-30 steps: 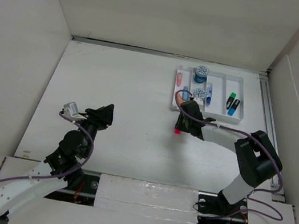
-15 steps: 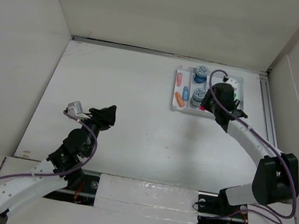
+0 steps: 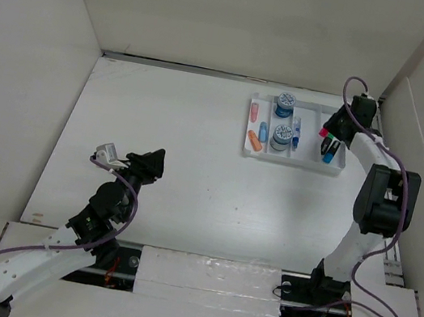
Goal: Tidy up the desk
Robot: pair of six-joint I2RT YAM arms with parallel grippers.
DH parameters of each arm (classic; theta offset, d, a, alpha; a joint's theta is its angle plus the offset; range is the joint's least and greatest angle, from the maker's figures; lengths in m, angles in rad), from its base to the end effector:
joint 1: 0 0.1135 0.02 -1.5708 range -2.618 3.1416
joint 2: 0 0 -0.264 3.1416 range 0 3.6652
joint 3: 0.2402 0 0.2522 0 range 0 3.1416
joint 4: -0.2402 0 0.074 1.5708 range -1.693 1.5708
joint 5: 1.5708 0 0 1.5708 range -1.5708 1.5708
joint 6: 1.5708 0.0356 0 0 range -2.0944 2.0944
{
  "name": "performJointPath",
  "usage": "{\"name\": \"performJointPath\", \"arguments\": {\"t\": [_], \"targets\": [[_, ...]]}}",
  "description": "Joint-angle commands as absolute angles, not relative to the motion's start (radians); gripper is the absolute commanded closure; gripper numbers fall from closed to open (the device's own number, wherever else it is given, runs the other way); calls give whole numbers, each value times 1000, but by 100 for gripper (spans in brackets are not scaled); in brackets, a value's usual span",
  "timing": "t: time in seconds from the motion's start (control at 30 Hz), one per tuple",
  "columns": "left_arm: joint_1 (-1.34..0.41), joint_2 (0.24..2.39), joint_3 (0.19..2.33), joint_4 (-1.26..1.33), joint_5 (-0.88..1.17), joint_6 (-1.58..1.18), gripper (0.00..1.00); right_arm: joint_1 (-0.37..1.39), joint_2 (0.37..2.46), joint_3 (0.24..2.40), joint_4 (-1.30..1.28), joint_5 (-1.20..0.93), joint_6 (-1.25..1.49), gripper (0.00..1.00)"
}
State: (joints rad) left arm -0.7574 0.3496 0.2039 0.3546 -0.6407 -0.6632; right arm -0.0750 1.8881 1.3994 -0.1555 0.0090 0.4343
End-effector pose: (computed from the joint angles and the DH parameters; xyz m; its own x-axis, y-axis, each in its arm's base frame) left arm 0.1043 -0.0693 0.2490 0.0413 -0.7182 -0.6946 0.1920 0.6879 -0.6999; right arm 0.4332 -0.0329 0.2365 -0.5087 0.4602 -0.7276 0.3265 0.8852 0.3315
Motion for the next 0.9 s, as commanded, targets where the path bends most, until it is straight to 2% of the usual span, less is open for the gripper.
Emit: {"name": "performJointPath", "arguments": {"t": [0.0,0.17,0.23,0.27,0.3,0.37,0.43,0.57,0.63,0.7,0.73,0.77,0.8,0.83,0.87], "targets": [[-756,342,216,391,-638,-649,51,-101,1949,1526,-208,-64,403,87],[-756,359,222,385,-634,-649,51,-112,2080,1721,-354,24,371,85],[-756,365,219,396,-635,-647,50,-112,2082,1730,-364,40,361,80],[-756,370,224,393,-637,-647,50,-112,2079,1726,-362,47,360,77],[-756,373,233,374,-640,-653,50,-121,2053,1715,-361,58,360,56],[-756,373,233,379,-637,-653,50,-121,2045,1710,-356,60,362,55],[-756,376,224,393,-637,-649,50,-121,2010,1684,-336,67,361,45],[-756,405,239,393,-617,-652,44,-100,1932,1634,-312,63,373,43],[-756,428,232,428,-589,-647,36,-80,1867,1523,-220,46,385,44],[-756,478,250,436,-568,-641,33,-28,1742,1371,-91,8,411,48],[-756,498,262,430,-563,-641,33,-3,1700,1370,-62,8,416,51],[-756,543,274,423,-560,-641,32,23,1605,1271,-28,8,432,60],[-756,569,290,425,-551,-638,32,88,1554,1215,26,8,439,84],[-756,592,298,428,-548,-638,32,125,1502,1162,104,8,443,95],[-756,639,307,426,-540,-635,31,165,1452,1058,142,-21,452,100]]}}
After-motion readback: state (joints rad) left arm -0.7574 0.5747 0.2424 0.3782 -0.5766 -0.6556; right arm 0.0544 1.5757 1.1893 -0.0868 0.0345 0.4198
